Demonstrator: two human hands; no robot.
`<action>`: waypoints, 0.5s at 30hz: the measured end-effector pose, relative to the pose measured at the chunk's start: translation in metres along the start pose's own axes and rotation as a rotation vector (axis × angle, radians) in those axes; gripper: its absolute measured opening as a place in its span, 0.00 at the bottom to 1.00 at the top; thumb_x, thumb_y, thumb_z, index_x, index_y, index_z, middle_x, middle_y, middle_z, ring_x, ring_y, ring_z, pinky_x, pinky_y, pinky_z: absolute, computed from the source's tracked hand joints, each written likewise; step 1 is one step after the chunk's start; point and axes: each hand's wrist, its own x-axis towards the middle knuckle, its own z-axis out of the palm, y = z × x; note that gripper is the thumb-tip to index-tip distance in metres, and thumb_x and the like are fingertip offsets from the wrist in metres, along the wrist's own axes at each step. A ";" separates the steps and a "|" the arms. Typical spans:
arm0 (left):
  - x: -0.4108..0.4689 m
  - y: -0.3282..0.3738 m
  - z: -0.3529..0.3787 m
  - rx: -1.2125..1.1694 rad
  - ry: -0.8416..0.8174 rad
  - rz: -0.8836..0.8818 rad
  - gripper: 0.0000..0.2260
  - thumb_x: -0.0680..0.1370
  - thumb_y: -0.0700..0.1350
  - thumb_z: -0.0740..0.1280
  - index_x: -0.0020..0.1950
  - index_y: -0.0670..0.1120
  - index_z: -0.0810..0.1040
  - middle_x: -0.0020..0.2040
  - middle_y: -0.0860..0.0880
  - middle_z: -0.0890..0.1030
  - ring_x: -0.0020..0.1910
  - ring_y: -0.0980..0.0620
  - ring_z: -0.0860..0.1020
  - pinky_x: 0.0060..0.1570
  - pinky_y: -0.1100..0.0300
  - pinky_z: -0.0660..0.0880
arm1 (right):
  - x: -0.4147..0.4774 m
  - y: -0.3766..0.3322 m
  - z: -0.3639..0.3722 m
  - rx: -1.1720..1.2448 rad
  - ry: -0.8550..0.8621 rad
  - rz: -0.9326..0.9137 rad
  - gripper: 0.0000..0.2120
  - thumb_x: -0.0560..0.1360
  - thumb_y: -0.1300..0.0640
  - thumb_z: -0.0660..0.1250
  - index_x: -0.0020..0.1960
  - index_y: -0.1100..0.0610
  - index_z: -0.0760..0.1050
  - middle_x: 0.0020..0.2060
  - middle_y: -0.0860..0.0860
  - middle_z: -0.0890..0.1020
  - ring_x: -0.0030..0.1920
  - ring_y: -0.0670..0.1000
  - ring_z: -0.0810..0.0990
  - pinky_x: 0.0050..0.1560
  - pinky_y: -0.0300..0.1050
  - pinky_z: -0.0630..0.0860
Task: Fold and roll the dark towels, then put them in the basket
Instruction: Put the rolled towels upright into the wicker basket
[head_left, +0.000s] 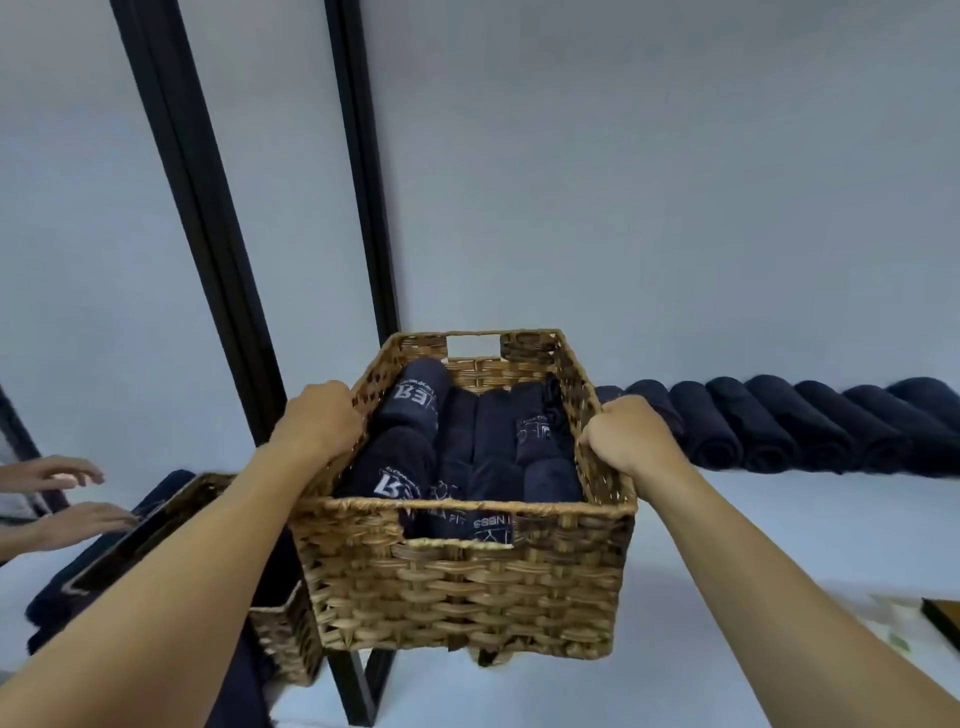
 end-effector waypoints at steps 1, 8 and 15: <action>0.008 0.001 0.002 0.019 0.002 0.018 0.03 0.78 0.39 0.59 0.46 0.41 0.69 0.53 0.36 0.77 0.45 0.40 0.72 0.44 0.52 0.71 | 0.006 -0.001 0.004 0.021 0.002 -0.001 0.15 0.67 0.69 0.60 0.28 0.57 0.58 0.25 0.51 0.65 0.28 0.53 0.64 0.28 0.45 0.58; 0.070 0.003 0.023 0.080 -0.035 0.022 0.03 0.77 0.39 0.60 0.46 0.39 0.70 0.44 0.40 0.73 0.44 0.40 0.72 0.45 0.53 0.72 | 0.035 -0.011 0.028 0.058 -0.003 0.029 0.11 0.68 0.67 0.58 0.30 0.57 0.61 0.28 0.52 0.69 0.30 0.54 0.66 0.28 0.43 0.59; 0.095 0.022 0.020 0.227 -0.142 -0.051 0.06 0.76 0.44 0.63 0.47 0.42 0.73 0.41 0.44 0.73 0.42 0.43 0.74 0.45 0.54 0.73 | 0.060 -0.009 0.028 0.045 -0.094 -0.004 0.14 0.71 0.65 0.59 0.29 0.55 0.59 0.26 0.51 0.65 0.28 0.52 0.64 0.29 0.44 0.60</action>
